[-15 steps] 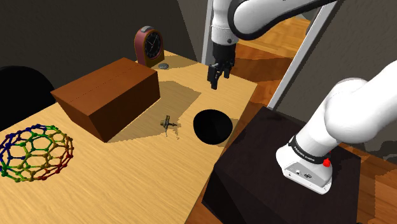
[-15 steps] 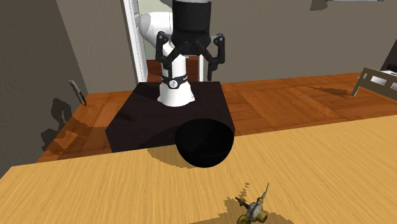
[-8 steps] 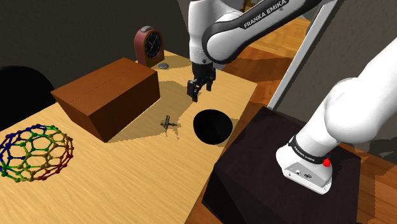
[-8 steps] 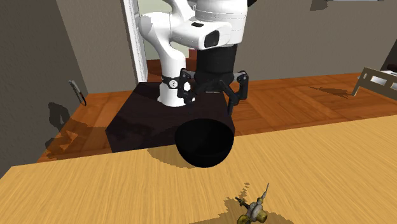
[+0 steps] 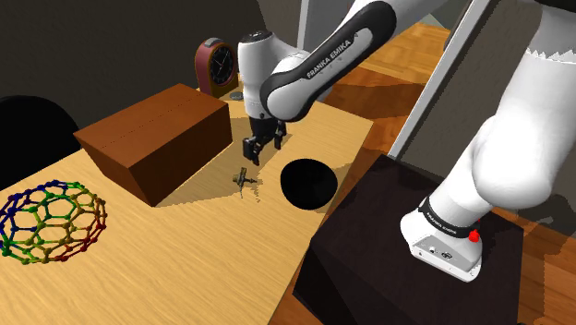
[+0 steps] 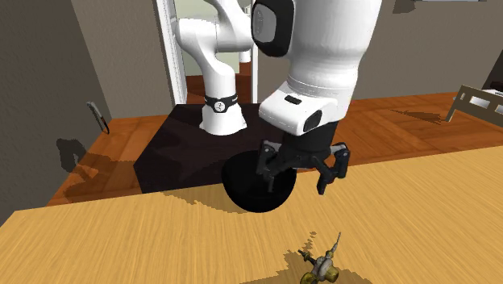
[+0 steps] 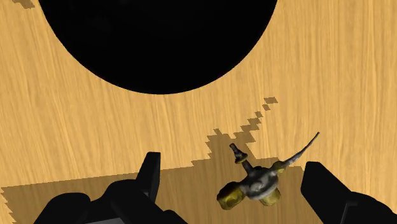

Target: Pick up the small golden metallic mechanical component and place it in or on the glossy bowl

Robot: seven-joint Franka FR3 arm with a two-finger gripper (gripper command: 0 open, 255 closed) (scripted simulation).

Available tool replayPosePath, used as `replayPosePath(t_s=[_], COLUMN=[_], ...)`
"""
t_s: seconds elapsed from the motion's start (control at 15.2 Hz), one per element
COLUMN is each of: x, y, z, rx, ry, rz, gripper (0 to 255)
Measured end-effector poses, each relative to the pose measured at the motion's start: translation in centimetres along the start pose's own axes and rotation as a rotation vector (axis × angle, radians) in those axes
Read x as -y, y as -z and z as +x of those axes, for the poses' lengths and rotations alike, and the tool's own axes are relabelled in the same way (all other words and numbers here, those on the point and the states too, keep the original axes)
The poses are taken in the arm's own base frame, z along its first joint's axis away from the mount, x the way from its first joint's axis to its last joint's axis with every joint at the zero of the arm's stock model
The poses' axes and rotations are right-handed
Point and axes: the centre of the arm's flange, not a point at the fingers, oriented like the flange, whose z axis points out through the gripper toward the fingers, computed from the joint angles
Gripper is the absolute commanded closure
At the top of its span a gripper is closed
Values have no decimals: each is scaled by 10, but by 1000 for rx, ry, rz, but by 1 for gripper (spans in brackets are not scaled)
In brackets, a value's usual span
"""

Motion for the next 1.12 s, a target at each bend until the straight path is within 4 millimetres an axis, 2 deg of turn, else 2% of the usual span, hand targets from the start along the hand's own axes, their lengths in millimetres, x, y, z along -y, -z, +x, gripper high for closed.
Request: replayPosePath(t_s=[0.59,1.12], x=[56,59], y=[-80,-120], z=[66,71], rx=[-7,-7], ry=[-47,-52], rz=[-4,-5], gripper=[0,0])
